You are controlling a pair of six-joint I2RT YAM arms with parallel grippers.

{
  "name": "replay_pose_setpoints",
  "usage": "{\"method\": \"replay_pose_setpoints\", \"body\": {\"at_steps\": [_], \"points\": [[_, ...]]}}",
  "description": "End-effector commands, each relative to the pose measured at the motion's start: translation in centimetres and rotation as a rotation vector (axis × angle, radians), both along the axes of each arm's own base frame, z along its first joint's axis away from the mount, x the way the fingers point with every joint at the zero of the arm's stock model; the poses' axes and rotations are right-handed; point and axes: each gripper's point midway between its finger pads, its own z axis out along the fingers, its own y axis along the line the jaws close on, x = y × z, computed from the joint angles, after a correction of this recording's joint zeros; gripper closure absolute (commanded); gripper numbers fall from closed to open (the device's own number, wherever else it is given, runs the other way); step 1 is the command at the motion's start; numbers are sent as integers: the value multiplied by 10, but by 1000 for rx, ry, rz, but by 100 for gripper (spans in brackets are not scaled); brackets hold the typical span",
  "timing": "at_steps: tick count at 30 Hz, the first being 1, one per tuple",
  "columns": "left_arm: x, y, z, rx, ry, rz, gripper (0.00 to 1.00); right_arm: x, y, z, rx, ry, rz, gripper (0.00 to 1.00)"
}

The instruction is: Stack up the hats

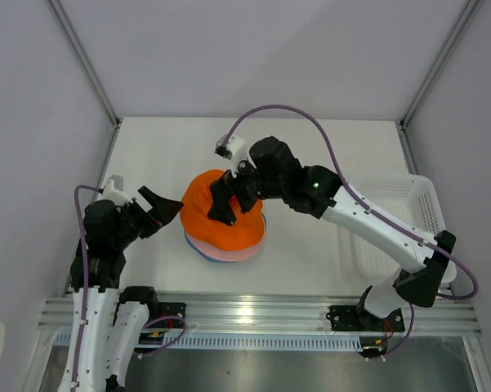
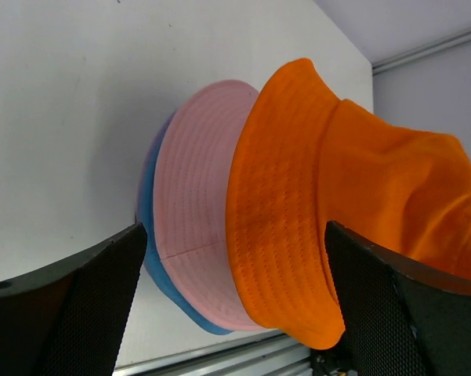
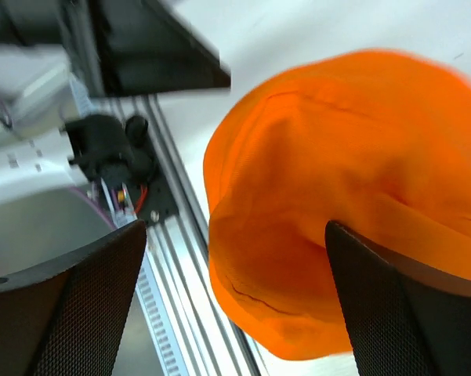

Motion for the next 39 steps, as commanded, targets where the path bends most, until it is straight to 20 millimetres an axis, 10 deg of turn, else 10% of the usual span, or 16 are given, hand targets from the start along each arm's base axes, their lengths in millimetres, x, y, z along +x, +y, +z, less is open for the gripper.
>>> {"method": "replay_pose_setpoints", "body": {"at_steps": [1,7,12,19,25,29,35,39], "points": [[1,-25,15,-231,-53,-40,3,9,-29,103,213,-128,-162,1],[1,-31,6,-306,-56,-44,10,54,-111,140,377,-121,-567,0],[1,-39,-2,-403,-75,-66,14,101,-178,53,441,135,-866,0],[4,-40,-5,-429,-68,-61,16,93,-168,-20,556,399,-925,0],[7,-42,-11,-475,-51,-56,31,90,-144,-42,697,568,-939,2],[7,-41,-12,-482,-44,-48,46,87,-129,-55,731,617,-959,2],[7,-39,-23,-478,8,-17,98,84,-117,-76,726,702,-1027,3],[6,-37,-34,-467,26,-2,99,81,-131,-91,764,725,-1120,7]]}}
